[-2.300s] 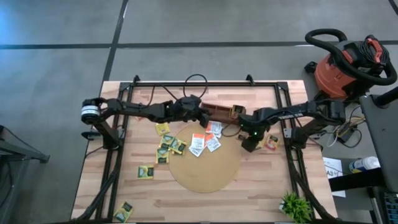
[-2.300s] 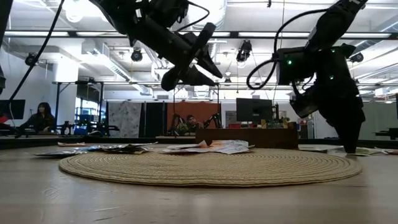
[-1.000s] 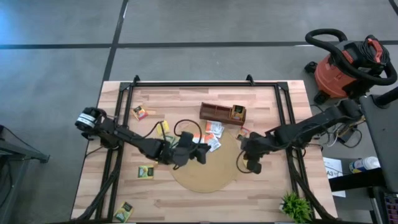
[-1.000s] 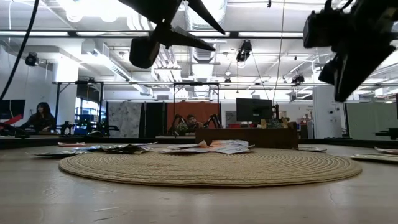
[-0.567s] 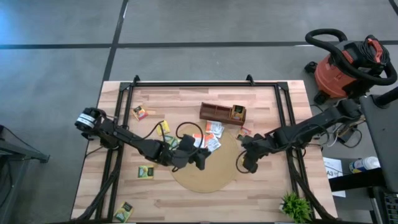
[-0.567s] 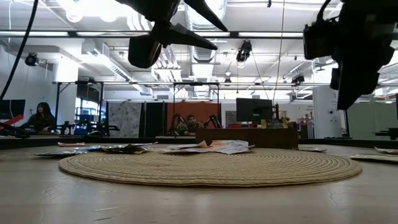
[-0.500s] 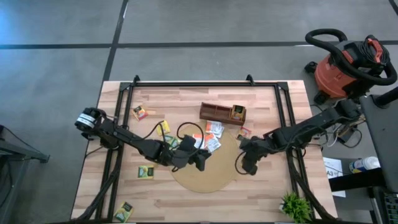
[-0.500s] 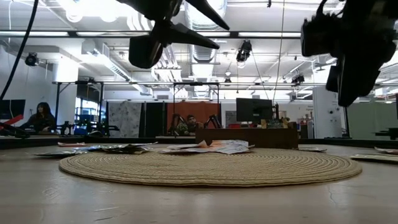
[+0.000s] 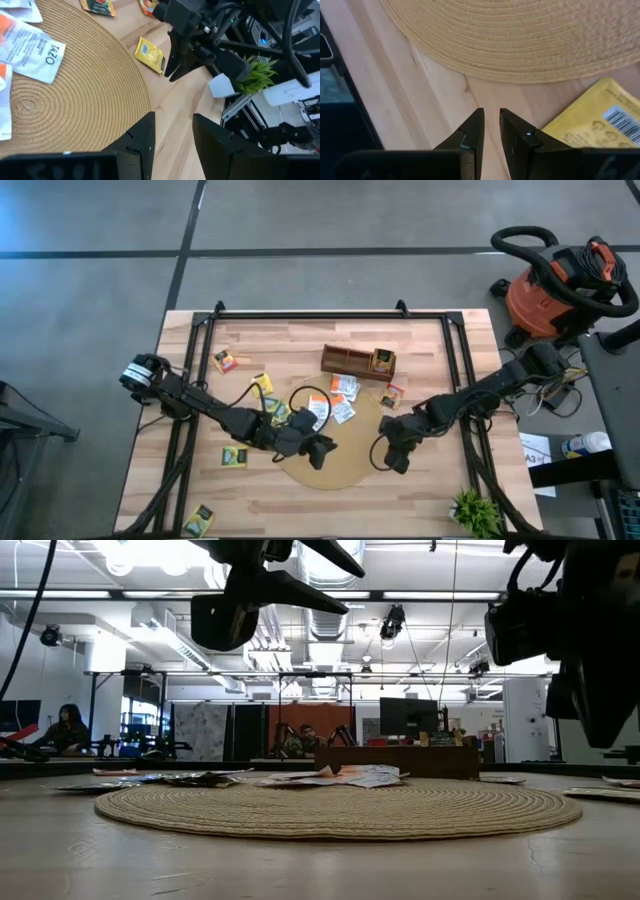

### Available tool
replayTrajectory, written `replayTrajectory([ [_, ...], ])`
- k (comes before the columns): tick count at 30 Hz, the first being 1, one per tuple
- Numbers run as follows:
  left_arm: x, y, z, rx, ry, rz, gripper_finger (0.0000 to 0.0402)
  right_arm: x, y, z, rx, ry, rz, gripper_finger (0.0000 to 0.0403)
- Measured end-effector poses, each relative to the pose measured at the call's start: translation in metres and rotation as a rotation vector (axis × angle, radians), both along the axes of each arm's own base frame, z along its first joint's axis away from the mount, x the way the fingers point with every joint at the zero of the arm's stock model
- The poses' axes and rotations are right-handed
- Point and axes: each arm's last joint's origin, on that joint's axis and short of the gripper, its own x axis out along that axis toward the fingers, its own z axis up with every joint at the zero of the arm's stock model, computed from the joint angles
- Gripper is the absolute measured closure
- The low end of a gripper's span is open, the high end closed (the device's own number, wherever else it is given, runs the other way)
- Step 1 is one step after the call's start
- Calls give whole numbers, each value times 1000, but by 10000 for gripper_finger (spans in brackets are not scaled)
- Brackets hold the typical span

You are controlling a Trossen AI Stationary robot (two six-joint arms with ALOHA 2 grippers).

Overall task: Pick & Place Tea
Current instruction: Put the lemon tea bag into the middle section of the wooden organizer

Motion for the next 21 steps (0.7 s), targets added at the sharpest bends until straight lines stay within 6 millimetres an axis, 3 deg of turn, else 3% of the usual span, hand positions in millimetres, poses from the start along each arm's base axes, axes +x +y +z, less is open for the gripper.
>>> replayTrajectory([
  [5,-1,-2,0,1,6,-7,276,1,0,8,-11,-50,-40,344],
  [10,-1,-1,0,-48,4,19,276,5,-4,32,-78,-199,6,344],
  [16,-1,1,0,-118,-22,142,276,8,-20,59,-149,-362,94,344],
  [21,-1,7,1,-168,-89,356,276,-3,-33,71,-205,-393,148,344],
])
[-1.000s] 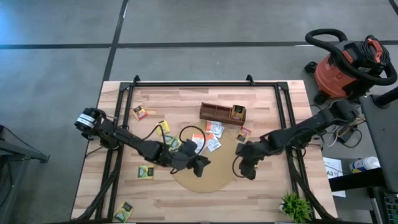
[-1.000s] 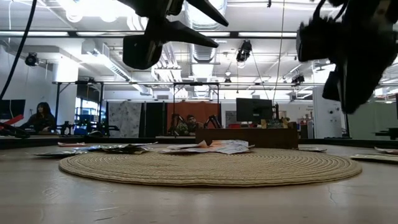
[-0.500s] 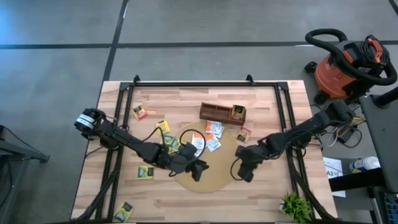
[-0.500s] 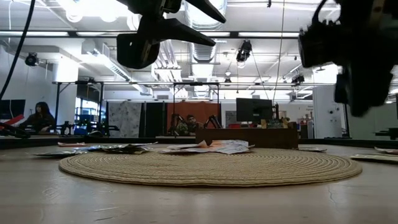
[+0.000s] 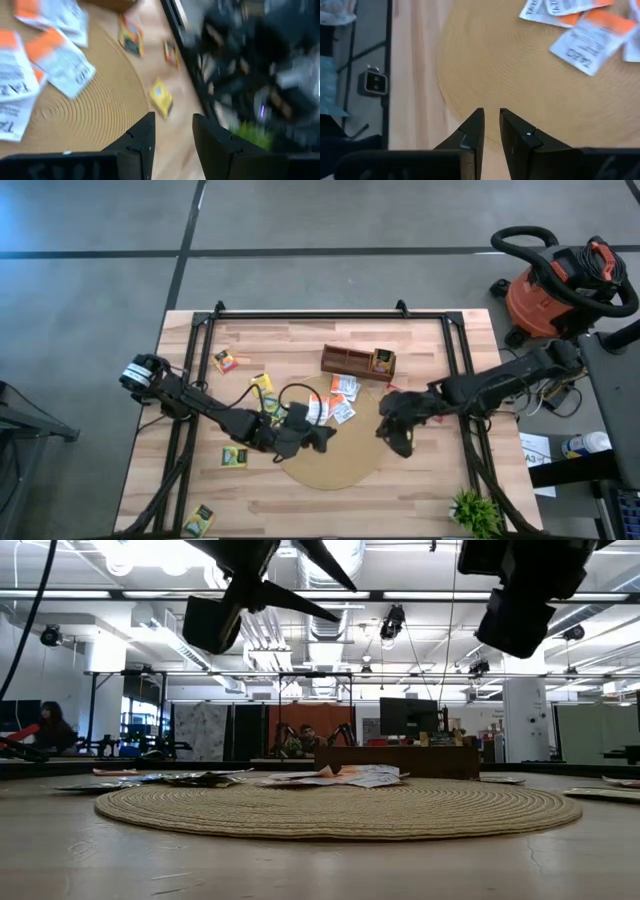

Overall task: Pick & Place Tea
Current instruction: Put the lemon tea bag into the middle section of the wooden organizer

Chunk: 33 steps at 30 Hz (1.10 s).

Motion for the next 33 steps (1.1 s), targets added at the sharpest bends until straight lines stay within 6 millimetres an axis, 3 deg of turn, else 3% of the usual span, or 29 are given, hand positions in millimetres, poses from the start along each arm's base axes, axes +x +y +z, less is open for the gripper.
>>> replayTrajectory([
  [5,-1,4,1,-61,-79,189,276,-18,-10,8,-70,19,44,344],
  [11,-2,6,2,-114,-127,269,276,-25,-14,16,-100,-35,74,344],
  [18,2,19,2,-31,-101,299,276,-24,-19,17,-167,-43,-117,344],
  [21,6,27,2,24,-66,260,276,-21,-22,14,-185,-32,-299,344],
  [25,12,33,4,26,-22,75,276,-16,-26,8,-111,-5,-478,344],
  [28,16,35,6,34,-19,-37,276,-13,-26,3,-89,21,-504,344],
  [33,17,38,8,115,-4,-42,276,-12,-25,0,-58,60,-471,344],
])
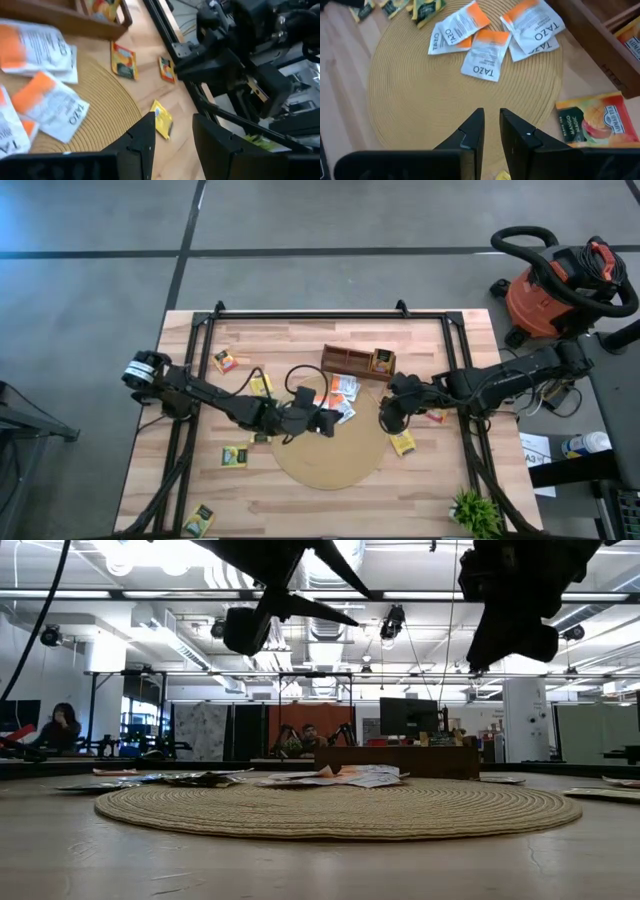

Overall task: Pick & Place Tea
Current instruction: Put the lemon tea bag into the middle section of the wooden organizer

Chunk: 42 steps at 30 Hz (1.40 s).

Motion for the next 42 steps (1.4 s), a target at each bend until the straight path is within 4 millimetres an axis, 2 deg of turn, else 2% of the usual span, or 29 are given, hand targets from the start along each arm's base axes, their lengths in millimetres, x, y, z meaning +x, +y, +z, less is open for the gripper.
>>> replayTrajectory([
  [5,1,8,0,47,-2,85,276,-3,0,0,9,21,-9,344],
  [10,1,12,1,51,-2,101,276,0,4,2,78,-8,96,344],
  [18,2,18,1,51,-5,131,276,0,4,3,62,-10,118,344],
  [37,2,18,1,53,-5,137,276,0,-13,1,33,17,33,344],
  [39,3,17,0,48,0,106,276,-3,-14,-1,30,55,30,344],
  [42,5,16,1,21,14,-57,276,-9,-15,-5,31,127,18,344],
])
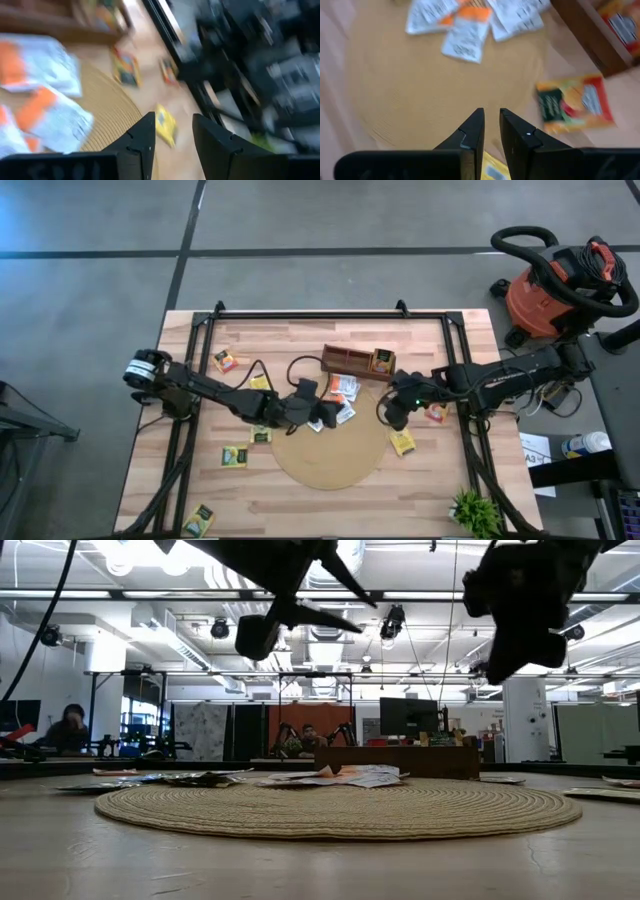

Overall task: Pick & Place Tea
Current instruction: Put the lemon tea bag into the middle section of the wooden organizer

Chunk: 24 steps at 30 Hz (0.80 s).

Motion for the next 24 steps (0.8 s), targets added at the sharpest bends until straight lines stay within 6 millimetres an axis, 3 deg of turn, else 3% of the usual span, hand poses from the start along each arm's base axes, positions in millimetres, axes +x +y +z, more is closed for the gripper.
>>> replayTrajectory([
  [4,4,-4,3,25,-21,-102,276,-9,0,-5,15,110,4,344],
  [12,7,-3,6,91,-25,-90,276,-22,2,-15,133,308,7,344],
  [18,7,-2,6,118,-17,-95,276,-16,10,-32,224,419,63,344],
  [24,10,-1,-1,210,24,-115,276,-6,15,-60,191,566,135,344],
])
